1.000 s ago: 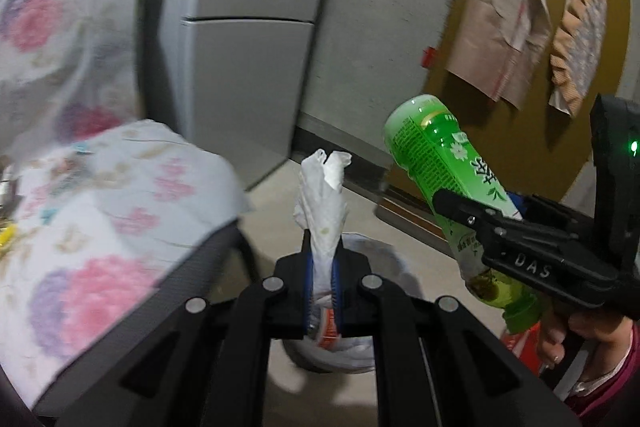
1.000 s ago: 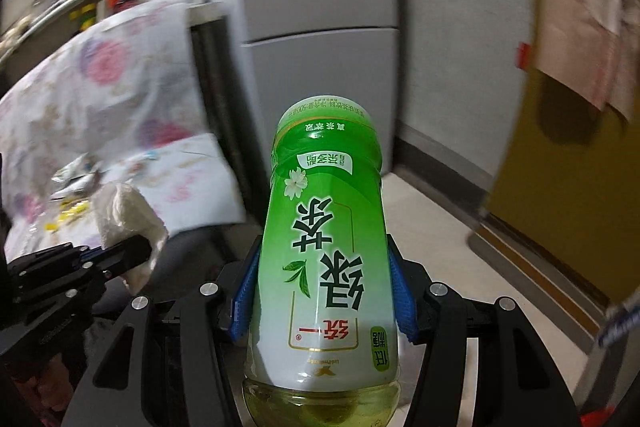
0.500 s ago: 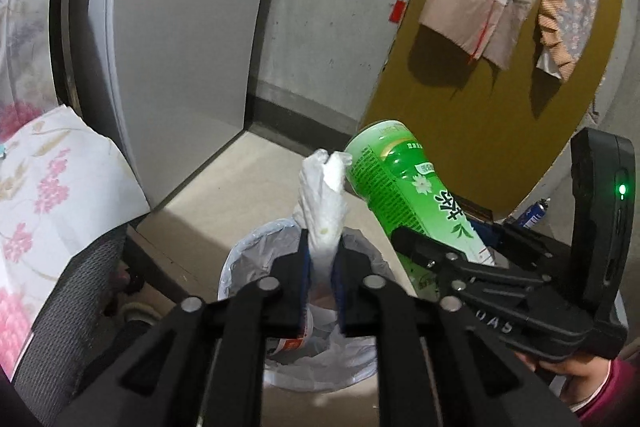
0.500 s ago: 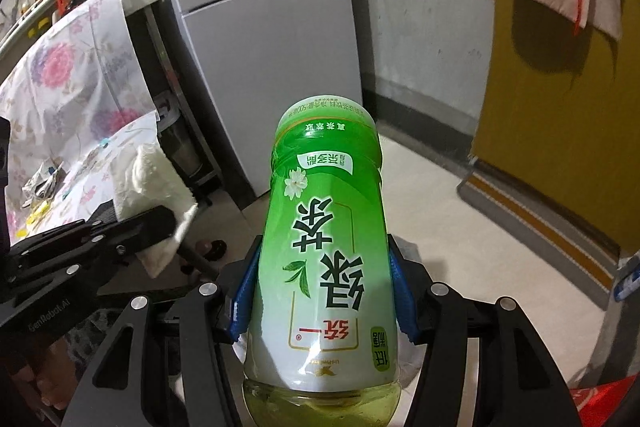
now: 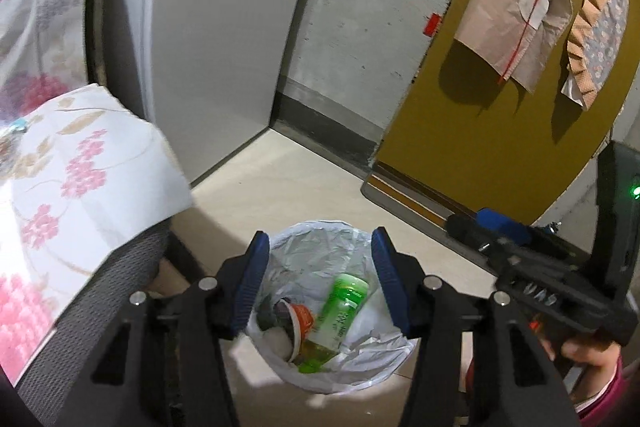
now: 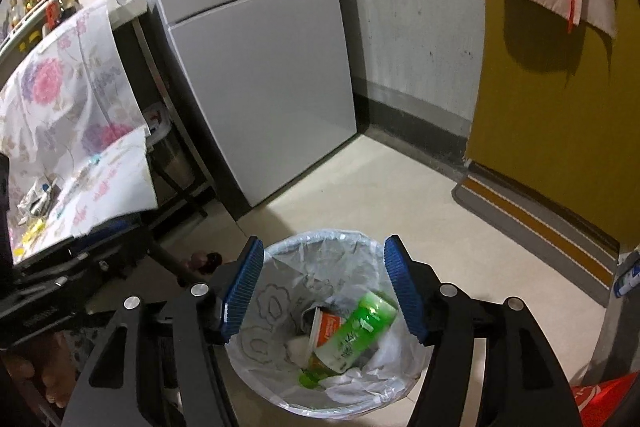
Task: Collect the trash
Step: 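Move both open grippers back over the chair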
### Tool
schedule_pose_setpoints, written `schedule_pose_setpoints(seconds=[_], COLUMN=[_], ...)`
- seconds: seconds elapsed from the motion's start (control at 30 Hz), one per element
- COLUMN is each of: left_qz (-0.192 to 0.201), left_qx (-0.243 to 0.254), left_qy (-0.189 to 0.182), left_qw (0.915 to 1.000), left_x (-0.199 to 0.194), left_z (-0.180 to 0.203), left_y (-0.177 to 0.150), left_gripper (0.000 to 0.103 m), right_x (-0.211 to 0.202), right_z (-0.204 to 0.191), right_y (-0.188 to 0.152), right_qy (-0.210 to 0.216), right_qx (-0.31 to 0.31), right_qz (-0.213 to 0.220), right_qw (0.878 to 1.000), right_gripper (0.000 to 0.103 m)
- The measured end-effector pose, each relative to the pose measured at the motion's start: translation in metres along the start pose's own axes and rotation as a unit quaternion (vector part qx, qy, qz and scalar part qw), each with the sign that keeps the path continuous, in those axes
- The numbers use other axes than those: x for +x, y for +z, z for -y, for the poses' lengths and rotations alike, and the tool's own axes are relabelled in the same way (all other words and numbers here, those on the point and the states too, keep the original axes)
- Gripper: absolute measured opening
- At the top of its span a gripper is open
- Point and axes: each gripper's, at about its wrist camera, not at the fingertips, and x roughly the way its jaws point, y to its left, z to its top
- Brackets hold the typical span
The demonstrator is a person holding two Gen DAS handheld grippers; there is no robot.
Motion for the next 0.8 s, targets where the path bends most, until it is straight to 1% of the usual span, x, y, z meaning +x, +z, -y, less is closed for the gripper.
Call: schedule_pose_setpoints(seconds=[0.07, 0.2, 0.27, 0.33, 0.37, 0.47, 0.53, 0.57, 0.67, 0.8], left_qz=[0.007, 0.027, 0.038, 0.046, 0.048, 0.056, 0.061, 0.064, 0.072, 0.085], left_qx=[-0.006, -0.021, -0.029, -0.034, -0.037, -0.050, -0.066, -0.073, -0.107, -0.153], left_qy=[0.009, 0.044, 0.071, 0.088, 0.100, 0.126, 0.154, 0.162, 0.194, 0.242], left_qw=[0.9999, 0.9984, 0.9963, 0.9944, 0.9931, 0.9892, 0.9840, 0.9820, 0.9726, 0.9544], left_x=[-0.011, -0.042, -0.062, -0.079, -0.087, -0.115, -0.135, -0.143, -0.170, -0.209], left_z=[-0.008, -0.025, -0.037, -0.046, -0.051, -0.072, -0.091, -0.098, -0.124, -0.167], left_y=[-0.002, -0.004, -0.008, -0.013, -0.015, -0.026, -0.035, -0.038, -0.049, -0.065], left_gripper=[0.052, 0.054, 0.060, 0.062, 0.064, 0.068, 0.070, 0.071, 0.071, 0.072], right_x=[-0.009, -0.027, -0.033, -0.037, -0.037, -0.036, -0.033, -0.031, -0.027, -0.017], right_z=[-0.006, -0.031, -0.047, -0.070, -0.080, -0.122, -0.149, -0.165, -0.204, -0.257], right_y=[0.003, 0.012, 0.016, 0.020, 0.021, 0.023, 0.023, 0.023, 0.021, 0.019], right_qy=[0.003, 0.019, 0.032, 0.051, 0.059, 0.099, 0.121, 0.132, 0.160, 0.192], right_qx=[-0.004, -0.025, -0.039, -0.060, -0.069, -0.109, -0.130, -0.143, -0.171, -0.211], right_qz=[0.010, 0.029, 0.036, 0.039, 0.039, 0.034, 0.027, 0.024, 0.017, 0.008], right_qw=[1.000, 0.999, 0.998, 0.996, 0.995, 0.989, 0.984, 0.981, 0.972, 0.958], right_gripper=[0.064, 0.064, 0.064, 0.067, 0.071, 0.071, 0.071, 0.072, 0.073, 0.073])
